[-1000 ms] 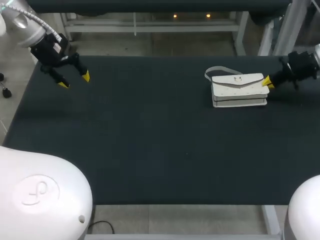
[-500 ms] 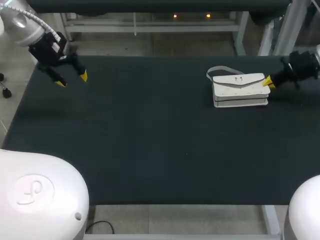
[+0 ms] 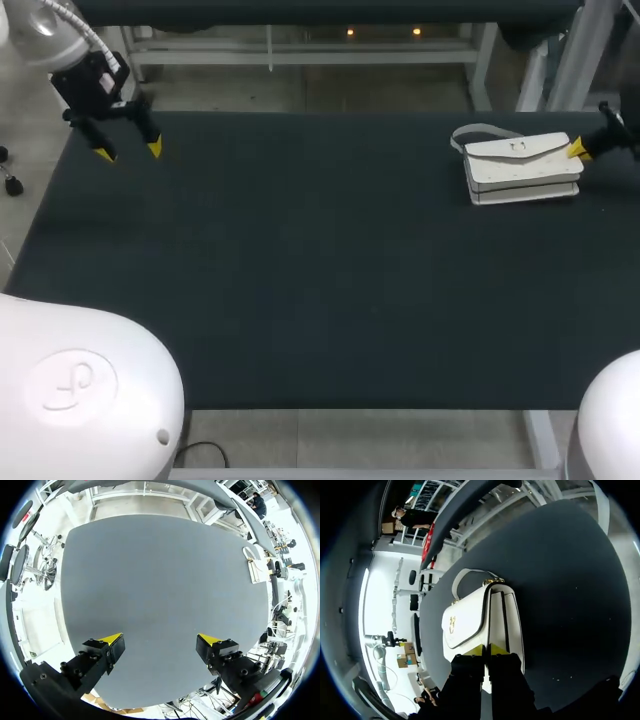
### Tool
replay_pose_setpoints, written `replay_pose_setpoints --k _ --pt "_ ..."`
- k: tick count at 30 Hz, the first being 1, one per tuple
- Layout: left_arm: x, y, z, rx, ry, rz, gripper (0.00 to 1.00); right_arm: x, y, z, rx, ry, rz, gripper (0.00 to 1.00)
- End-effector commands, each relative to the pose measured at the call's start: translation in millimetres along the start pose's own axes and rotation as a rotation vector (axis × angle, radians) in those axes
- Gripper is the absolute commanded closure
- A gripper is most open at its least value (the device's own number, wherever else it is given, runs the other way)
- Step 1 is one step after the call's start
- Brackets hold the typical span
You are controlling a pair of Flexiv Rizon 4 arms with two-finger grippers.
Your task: Pick up the bag, open it, inspect its contents, close it, and place it on the opposite side
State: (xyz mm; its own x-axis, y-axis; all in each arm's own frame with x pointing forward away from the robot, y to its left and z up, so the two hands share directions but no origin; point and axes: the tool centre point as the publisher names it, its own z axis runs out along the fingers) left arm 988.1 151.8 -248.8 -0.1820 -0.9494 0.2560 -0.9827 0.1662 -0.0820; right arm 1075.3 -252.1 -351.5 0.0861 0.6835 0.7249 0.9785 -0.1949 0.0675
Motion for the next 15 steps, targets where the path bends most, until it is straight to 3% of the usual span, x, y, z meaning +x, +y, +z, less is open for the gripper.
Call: replay_pose_setpoints --k 1,8,15 --pt "0.5 -2.8 -2.5 -0.015 -0.014 0.003 0.00 -13.8 25.3 -6.7 0.069 0.017 -0.014 1.00" --pt "-2.5 -2.8 -2.8 -0.023 -0.033 0.000 0.00 -22.4 42.2 -18.8 0.076 -0.002 -0.046 1.00" --pt "-4.2 -4.5 -2.1 -0.029 -0.039 0.000 0.00 -35.1 59.5 -31.9 0.034 0.003 -0.018 1.00"
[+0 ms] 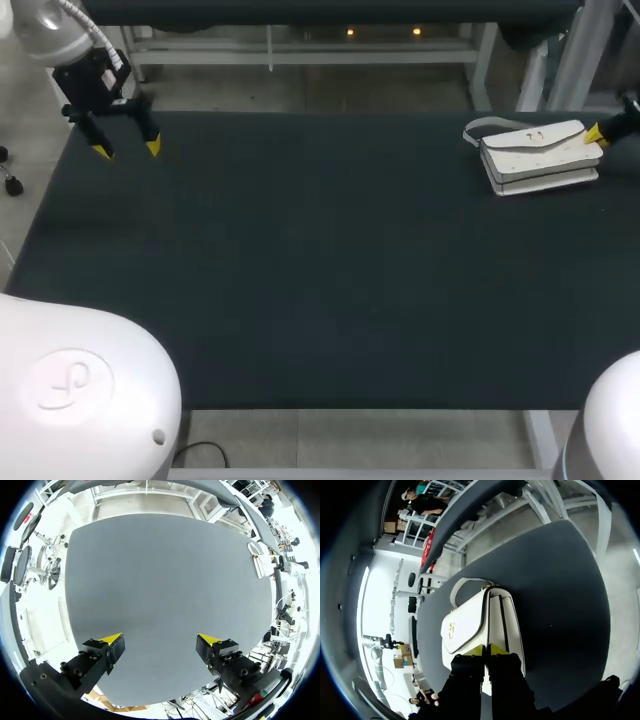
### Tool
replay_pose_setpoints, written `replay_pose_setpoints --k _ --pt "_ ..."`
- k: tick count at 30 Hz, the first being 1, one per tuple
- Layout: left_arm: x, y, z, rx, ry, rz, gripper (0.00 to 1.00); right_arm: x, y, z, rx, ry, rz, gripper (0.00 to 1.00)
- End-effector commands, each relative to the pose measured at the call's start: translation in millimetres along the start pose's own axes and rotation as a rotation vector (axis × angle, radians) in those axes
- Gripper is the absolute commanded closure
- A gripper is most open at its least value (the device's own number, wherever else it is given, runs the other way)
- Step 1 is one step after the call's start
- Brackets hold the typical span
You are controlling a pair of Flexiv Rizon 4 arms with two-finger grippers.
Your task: Pick up the bag, open it, inspect its contents, close it, and place it on the opposite side
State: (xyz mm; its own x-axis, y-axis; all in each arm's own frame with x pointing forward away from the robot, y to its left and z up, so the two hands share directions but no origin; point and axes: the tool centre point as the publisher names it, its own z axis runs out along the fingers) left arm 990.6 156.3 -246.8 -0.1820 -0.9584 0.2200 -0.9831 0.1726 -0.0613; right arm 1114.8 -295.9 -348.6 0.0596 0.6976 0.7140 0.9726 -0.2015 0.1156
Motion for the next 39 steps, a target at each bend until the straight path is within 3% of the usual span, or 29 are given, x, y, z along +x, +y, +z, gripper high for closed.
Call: replay_pose_setpoints --k 1,11,25,39 --pt "-0.3 -2.9 0.9 -0.009 -0.003 0.000 0.00 -12.9 13.7 -6.8 0.073 0.015 0.011 1.00" --pt "-1.1 -2.1 -1.5 -0.034 -0.040 0.004 0.00 -28.1 22.3 -12.6 0.070 0.019 0.029 1.00" --pt "5.5 -2.2 -3.9 -0.013 -0.155 -0.058 0.00 -31.9 23.5 -13.2 0.069 0.014 0.016 1.00" --pt "6.6 -2.4 -4.3 -0.014 -0.154 -0.055 0.00 -44.4 36.5 -18.6 0.058 0.011 0.029 1.00"
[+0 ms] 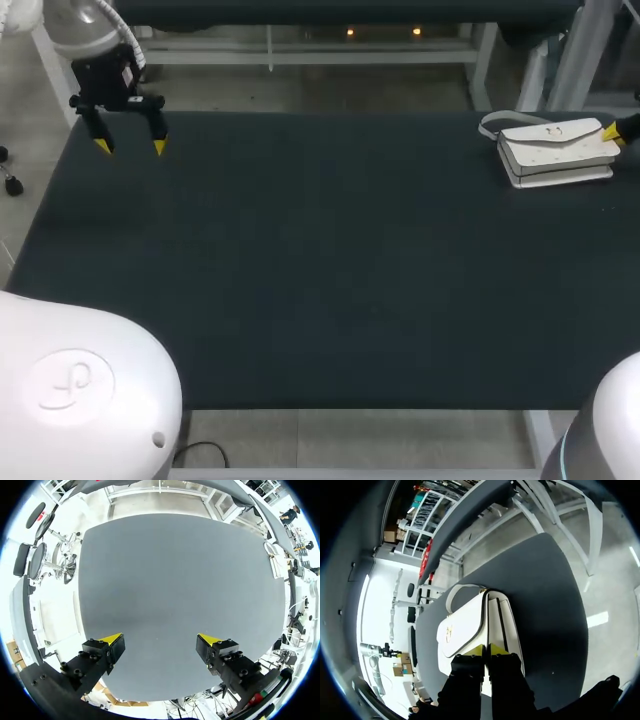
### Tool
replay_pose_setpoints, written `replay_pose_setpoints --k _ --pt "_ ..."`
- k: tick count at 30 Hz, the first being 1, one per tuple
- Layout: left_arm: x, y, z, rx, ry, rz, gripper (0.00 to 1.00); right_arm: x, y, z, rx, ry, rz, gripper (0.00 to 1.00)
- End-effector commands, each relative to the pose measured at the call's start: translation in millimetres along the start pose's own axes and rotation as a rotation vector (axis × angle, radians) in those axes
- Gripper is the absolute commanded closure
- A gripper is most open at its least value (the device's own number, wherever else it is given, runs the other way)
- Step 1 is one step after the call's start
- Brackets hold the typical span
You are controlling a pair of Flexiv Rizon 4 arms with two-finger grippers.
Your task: Pick up the bag, open it, inspect its contents, close it, and place it on the opposite side
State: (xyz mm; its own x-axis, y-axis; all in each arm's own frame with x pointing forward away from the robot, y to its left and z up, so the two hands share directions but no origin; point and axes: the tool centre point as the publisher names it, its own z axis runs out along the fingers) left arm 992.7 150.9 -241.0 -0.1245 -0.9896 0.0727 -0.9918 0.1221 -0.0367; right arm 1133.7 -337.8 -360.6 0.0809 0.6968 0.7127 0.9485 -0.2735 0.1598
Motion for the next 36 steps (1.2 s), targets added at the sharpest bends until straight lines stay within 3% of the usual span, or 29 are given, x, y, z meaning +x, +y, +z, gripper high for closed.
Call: replay_pose_setpoints --k 1,17,35,36 --pt "0.4 1.0 0.1 0.002 -0.002 -0.001 0.00 -8.7 12.1 -1.8 0.143 0.015 0.010 1.00" --pt "0.4 1.0 0.1 0.002 -0.002 -0.001 0.00 -21.5 15.2 -1.3 0.117 0.027 0.052 1.00" --pt "0.4 1.0 0.1 0.002 -0.002 -0.001 0.00 -35.6 12.2 -16.5 0.073 0.046 0.085 1.00" --pt "0.4 1.0 0.1 0.002 -0.002 -0.001 0.00 -35.6 11.8 -16.3 0.074 0.046 0.085 0.71"
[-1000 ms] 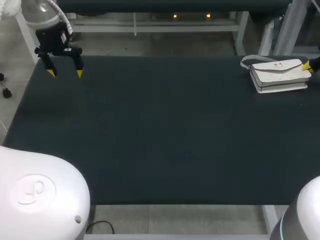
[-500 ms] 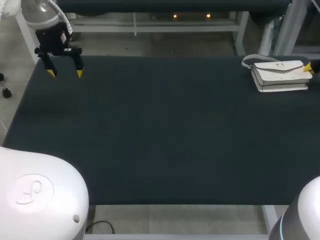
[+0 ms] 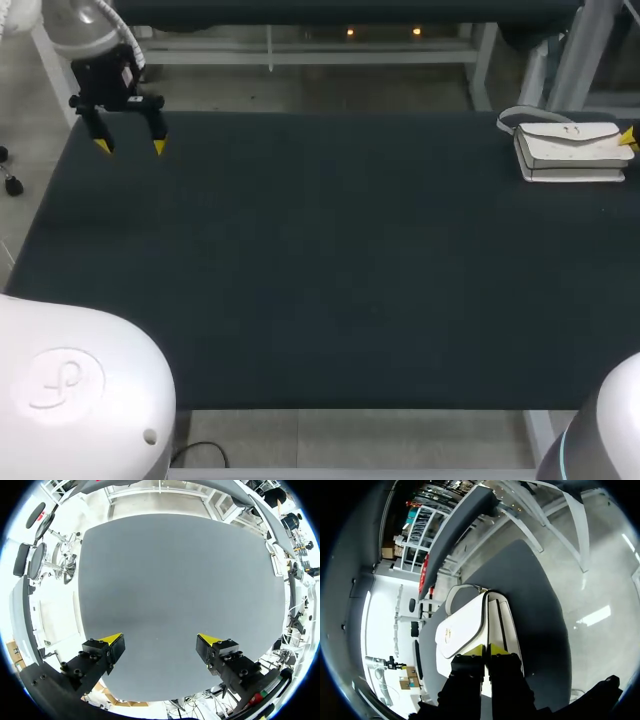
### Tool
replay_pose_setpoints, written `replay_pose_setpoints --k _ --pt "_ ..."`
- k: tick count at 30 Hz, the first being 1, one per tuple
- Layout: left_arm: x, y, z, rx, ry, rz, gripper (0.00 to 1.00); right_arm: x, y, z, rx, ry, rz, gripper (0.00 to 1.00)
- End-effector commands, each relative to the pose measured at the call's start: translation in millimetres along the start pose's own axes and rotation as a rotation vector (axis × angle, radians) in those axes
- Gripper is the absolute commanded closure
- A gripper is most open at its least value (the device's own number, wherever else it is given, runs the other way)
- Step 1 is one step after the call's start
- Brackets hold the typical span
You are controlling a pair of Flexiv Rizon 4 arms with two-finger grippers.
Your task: Pick up the bag, open it, inspect its contents, close it, and place it on the opposite side
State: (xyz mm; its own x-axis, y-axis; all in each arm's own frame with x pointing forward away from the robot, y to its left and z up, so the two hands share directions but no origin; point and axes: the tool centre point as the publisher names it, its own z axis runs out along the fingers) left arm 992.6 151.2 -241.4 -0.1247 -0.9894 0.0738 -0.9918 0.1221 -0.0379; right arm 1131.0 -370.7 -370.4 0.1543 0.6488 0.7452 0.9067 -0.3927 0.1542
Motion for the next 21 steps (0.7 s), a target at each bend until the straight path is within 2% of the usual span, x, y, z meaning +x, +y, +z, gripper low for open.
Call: replay_pose_setpoints --k 1,7,12,16,21 --pt "0.7 0.9 -0.3 0.001 -0.003 -0.001 0.00 -4.7 7.1 0.2 0.163 0.008 0.005 0.00" --pt "0.7 0.9 -0.3 0.001 -0.003 -0.001 0.00 6.8 0.2 -8.8 0.129 -0.019 -0.015 0.00" --pt "0.7 0.9 -0.3 0.001 -0.003 -0.001 0.00 24.3 -5.5 -31.8 0.078 -0.083 -0.056 0.00" --pt "0.7 0.9 -0.3 0.001 -0.003 -0.001 0.00 40.2 -12.2 -46.2 0.053 -0.167 -0.098 0.00" --pt "0.7 0.9 -0.3 0.001 -0.003 -0.001 0.00 66.0 -32.6 -59.7 0.023 -0.308 -0.163 0.00"
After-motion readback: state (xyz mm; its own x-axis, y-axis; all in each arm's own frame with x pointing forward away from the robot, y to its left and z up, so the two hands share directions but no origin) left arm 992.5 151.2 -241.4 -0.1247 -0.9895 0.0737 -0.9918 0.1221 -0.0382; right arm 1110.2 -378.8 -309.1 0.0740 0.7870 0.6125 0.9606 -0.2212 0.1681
